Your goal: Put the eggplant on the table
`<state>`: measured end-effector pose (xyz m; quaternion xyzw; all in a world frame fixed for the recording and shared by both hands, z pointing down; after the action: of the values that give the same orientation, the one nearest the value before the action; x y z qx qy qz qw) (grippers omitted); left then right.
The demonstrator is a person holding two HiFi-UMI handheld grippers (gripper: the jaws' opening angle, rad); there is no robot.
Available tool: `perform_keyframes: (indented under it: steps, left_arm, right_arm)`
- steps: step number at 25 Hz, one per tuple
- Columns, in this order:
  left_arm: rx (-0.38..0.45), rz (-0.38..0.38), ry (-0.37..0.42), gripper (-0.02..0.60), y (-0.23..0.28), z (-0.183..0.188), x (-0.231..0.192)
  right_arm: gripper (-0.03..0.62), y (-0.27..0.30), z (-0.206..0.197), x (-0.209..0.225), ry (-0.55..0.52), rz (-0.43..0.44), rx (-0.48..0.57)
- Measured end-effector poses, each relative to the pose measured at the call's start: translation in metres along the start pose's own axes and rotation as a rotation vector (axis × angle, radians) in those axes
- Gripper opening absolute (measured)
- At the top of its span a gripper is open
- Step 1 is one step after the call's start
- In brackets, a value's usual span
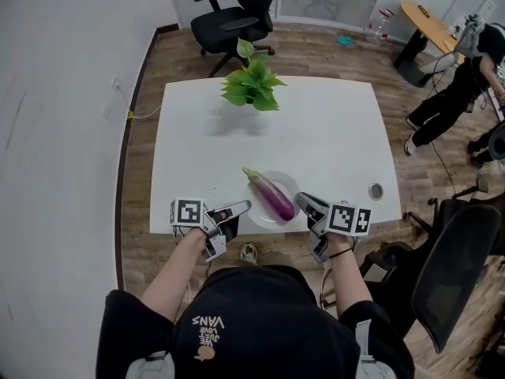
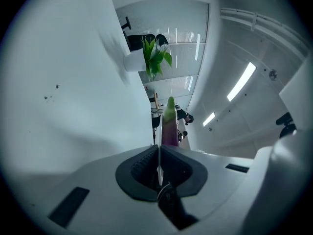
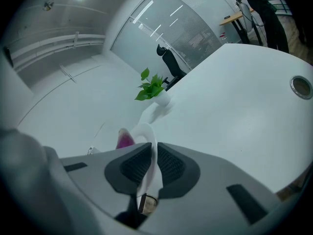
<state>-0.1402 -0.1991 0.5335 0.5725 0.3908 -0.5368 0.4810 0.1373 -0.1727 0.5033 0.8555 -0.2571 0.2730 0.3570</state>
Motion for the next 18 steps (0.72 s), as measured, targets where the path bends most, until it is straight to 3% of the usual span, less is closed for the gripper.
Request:
perform_keyframes:
  steps: [7,18]
  left_arm:
    - [-0.027,0.012,0.015,0.021,0.007,0.019,0.0]
    - [0.011,0.015,0.003,0.021,0.026,0.056,-0.01]
  right_arm:
    - [0.048,0.009,0.008,0.007,0.009,-0.011,0.003]
    - [0.048,0.039,0.042,0.031,-0.021,-0.004,-0.025]
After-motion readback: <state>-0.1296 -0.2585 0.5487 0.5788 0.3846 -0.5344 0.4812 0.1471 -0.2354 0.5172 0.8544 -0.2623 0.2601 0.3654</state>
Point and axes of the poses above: the fingertips, and each gripper's own axes: y forward along the fingers, x to its right, z out of its top, the point moved 9 cm from there along -y, backward along the fingers, and after that the axes turned 10 degrees about -y, right-handed, at the moved point
